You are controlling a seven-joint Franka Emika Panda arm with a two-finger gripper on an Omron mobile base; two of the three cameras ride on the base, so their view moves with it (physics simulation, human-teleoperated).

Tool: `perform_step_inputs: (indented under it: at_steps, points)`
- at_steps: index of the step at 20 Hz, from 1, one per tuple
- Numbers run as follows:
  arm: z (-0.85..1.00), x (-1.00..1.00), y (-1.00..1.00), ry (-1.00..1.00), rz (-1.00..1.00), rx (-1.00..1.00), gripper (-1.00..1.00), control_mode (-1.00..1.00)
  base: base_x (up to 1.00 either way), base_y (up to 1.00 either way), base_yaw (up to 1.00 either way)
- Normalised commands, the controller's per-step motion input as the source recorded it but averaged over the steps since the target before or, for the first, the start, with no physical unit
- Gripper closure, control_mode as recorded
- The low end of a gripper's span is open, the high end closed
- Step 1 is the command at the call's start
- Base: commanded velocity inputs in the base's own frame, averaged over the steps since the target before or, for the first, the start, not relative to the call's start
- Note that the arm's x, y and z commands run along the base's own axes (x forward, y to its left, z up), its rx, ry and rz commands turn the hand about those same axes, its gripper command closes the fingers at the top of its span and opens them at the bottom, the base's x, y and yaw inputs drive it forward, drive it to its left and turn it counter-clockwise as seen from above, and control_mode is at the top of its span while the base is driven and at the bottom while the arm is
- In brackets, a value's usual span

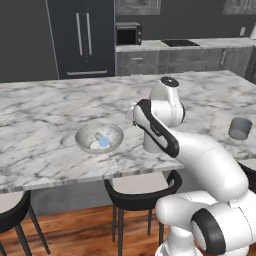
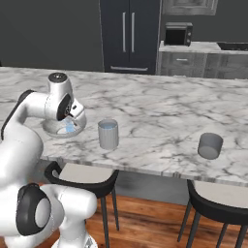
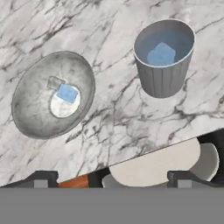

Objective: There are four ice cubes in the ice bowl. Place two ice cubes in each glass of water.

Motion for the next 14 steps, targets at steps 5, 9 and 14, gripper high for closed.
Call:
perform_step_inputs:
  at_steps: [5, 9, 14]
  points:
    - [-0.01, 0.02, 0.75, -0.01, 0.32, -0.17, -1.0, -1.0, 0.0, 0.0, 0.0]
    - [-0.17, 0.14, 0.83, 0.07, 0.24, -0.21, -1.0, -1.0, 0.0, 0.0, 0.0]
    - [-0.44, 0.3, 0.33, 0.01, 0.2, -0.21, -1.0, -1.0, 0.0, 0.0, 0.0]
